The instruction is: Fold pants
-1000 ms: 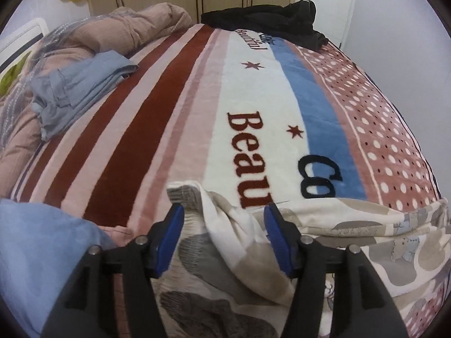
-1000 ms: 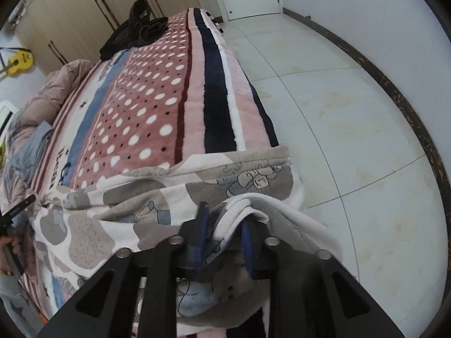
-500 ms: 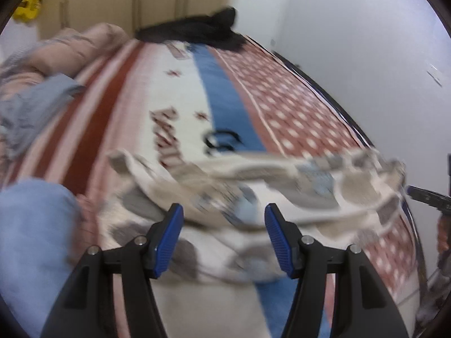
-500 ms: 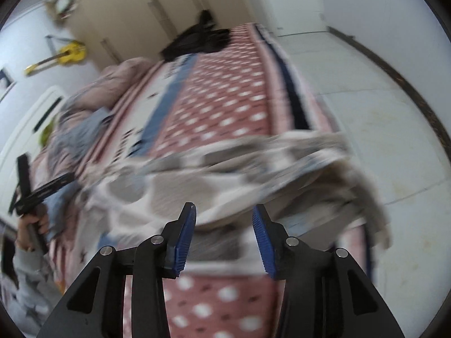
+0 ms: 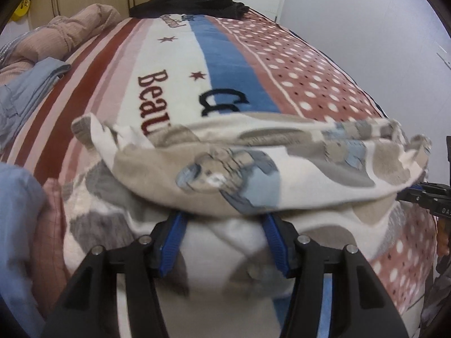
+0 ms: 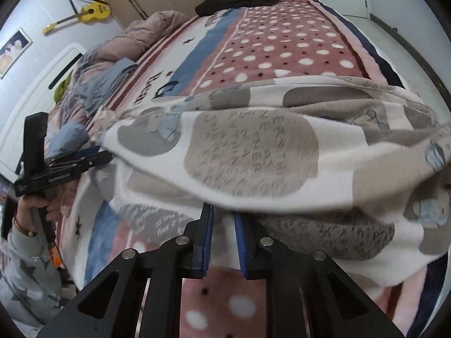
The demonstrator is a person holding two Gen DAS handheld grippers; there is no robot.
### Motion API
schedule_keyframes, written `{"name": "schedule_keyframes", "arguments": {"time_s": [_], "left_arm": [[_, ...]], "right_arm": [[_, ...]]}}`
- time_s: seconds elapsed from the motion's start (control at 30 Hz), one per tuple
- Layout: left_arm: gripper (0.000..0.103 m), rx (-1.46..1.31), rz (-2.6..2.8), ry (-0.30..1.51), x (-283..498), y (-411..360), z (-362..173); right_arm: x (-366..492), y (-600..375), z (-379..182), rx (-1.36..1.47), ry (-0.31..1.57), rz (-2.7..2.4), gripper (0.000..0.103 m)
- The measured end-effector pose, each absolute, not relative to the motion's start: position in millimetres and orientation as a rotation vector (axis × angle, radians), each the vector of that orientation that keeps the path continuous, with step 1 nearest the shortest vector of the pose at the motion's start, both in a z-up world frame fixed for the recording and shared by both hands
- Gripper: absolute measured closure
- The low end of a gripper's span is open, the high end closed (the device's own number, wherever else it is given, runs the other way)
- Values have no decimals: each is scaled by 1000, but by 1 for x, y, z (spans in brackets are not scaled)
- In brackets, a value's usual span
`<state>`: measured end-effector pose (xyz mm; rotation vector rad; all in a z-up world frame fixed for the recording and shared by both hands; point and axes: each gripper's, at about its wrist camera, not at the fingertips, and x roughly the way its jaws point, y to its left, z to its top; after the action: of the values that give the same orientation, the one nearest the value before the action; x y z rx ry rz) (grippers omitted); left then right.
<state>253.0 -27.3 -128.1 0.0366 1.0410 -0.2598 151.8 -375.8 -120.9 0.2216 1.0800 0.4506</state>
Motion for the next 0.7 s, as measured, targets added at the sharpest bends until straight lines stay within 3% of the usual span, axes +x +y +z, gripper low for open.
{"name": "schedule_keyframes", "arguments": {"time_s": [0.57,0.63,0.7], "left_arm": [[51,43,-140,991,329,-13,-122],[50,41,-159,975,323,-14,-117],[48,40,-179,968,314,-16,-114]], "right_arm": [[214,-389,-99,137,1017,355,91],[208,-389,-93,121,1007,365,78],[203,-386,-87,77,987,374,54]]}}
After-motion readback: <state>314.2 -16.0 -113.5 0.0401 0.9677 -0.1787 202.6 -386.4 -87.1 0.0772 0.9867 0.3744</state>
